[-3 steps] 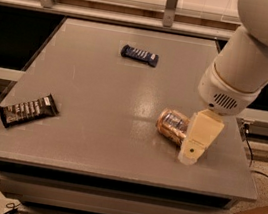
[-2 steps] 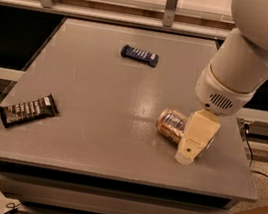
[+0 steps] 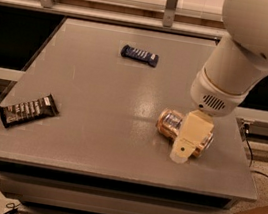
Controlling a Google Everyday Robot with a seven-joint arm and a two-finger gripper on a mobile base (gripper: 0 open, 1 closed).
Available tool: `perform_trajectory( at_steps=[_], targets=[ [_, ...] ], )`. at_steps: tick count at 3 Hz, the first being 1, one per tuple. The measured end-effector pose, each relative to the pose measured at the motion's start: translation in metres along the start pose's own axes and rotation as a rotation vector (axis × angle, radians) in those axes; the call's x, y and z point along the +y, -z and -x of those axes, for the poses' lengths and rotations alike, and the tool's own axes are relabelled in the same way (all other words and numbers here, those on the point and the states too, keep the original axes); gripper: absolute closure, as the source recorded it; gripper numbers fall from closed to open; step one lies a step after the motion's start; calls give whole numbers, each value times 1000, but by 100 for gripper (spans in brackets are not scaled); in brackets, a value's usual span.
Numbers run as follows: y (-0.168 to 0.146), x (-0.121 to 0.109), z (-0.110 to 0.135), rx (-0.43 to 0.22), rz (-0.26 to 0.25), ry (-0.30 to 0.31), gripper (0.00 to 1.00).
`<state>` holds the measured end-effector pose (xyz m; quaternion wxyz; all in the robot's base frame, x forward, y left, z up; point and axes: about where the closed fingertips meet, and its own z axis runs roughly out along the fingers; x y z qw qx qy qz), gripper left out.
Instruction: Move orange can near rxbar blueberry
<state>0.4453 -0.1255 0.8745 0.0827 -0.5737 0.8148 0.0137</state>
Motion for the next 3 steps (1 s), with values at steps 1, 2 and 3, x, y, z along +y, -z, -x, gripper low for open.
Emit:
perform_trajectory(
  at_steps=[1,2,3],
  targets=[
    [-5,0,1,4,1,-15,16],
    [-8,0,2,5,3,-23,40],
    [-10,-1,4,6,2,-23,63]
  ],
)
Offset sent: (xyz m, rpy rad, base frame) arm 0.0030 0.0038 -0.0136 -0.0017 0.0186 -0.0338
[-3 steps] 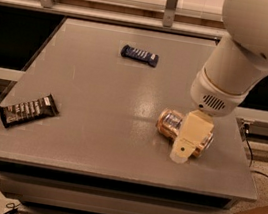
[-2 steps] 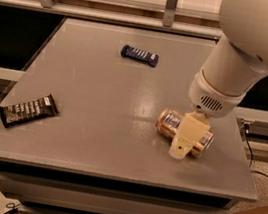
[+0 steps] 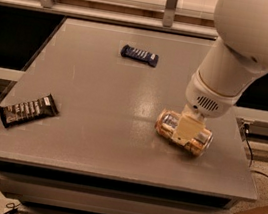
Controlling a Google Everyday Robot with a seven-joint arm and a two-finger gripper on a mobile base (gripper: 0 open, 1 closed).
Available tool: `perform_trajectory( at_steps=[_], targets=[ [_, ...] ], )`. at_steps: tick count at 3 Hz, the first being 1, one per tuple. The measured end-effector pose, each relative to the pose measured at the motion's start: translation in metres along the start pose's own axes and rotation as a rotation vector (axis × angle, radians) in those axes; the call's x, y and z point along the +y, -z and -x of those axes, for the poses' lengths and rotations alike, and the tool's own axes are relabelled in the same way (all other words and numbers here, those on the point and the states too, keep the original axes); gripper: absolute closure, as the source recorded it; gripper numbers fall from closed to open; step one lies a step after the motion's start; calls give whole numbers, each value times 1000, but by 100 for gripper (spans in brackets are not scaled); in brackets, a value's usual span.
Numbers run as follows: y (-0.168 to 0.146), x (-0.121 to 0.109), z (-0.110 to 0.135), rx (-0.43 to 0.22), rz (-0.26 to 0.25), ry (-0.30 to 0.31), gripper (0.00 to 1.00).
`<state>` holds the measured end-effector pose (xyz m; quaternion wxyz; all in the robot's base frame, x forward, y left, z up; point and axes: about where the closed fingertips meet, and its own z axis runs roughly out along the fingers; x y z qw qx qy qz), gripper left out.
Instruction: Move orange can near rxbar blueberry
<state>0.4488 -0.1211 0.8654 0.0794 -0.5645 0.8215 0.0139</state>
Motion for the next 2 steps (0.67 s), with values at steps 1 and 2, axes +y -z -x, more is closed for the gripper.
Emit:
perform_trajectory(
  at_steps=[1,2],
  targets=[
    [1,-1,1,0,-2,2,87],
    [4,-3,3,-5,-8,9,100]
  ],
)
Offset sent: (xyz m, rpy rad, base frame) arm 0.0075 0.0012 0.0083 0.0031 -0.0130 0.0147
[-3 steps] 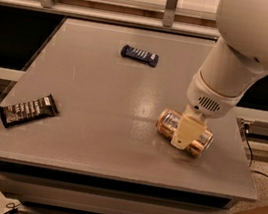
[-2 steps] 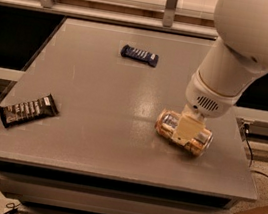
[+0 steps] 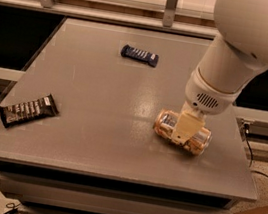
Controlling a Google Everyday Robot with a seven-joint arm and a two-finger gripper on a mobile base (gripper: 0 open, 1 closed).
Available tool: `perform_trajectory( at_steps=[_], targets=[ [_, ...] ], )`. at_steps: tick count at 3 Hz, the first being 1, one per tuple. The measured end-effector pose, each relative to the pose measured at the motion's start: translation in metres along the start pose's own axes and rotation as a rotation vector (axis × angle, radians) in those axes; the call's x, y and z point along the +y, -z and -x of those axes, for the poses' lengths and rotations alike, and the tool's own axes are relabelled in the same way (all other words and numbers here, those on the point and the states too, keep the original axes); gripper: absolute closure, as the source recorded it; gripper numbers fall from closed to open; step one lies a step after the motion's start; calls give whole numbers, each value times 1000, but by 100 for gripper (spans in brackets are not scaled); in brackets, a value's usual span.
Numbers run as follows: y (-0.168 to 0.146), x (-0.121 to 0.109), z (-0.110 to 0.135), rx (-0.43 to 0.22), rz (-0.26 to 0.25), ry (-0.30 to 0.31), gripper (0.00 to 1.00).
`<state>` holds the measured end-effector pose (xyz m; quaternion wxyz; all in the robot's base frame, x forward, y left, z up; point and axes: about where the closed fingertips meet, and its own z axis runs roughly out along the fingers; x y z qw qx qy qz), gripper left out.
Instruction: Move orange can near rxbar blueberry
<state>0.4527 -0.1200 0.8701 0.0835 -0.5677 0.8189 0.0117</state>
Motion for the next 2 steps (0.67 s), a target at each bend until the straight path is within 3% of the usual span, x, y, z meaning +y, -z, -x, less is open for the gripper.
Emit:
perform_trajectory(
  at_steps=[2],
  targets=[
    [26,-35,25,-35,-87,43,100]
  ],
)
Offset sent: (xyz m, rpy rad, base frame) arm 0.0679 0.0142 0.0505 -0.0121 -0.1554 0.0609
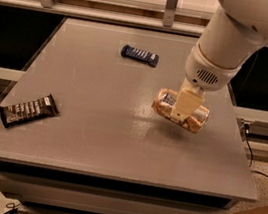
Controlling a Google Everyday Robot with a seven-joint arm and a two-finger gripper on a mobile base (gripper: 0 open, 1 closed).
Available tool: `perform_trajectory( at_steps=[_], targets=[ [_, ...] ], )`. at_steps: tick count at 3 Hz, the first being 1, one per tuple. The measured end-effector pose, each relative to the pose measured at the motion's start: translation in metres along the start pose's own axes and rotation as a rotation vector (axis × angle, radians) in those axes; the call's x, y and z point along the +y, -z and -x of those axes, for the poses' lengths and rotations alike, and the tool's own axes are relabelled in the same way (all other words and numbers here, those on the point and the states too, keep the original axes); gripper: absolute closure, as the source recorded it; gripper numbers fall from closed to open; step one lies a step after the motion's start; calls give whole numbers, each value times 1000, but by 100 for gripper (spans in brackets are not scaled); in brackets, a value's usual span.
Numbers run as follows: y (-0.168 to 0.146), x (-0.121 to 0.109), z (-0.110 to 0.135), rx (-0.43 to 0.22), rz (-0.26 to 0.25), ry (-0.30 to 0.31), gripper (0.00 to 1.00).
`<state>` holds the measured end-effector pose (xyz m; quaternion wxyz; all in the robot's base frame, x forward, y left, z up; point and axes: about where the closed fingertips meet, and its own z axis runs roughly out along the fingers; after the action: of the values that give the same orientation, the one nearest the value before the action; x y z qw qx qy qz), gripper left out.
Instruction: Move orange can near rxbar blueberry
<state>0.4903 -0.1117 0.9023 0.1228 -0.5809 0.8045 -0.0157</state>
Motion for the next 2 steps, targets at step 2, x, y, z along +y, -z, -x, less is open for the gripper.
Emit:
perform_trajectory(
  at_steps=[2],
  targets=[
    [13,-22,18,-10,-82,45,100]
  ],
)
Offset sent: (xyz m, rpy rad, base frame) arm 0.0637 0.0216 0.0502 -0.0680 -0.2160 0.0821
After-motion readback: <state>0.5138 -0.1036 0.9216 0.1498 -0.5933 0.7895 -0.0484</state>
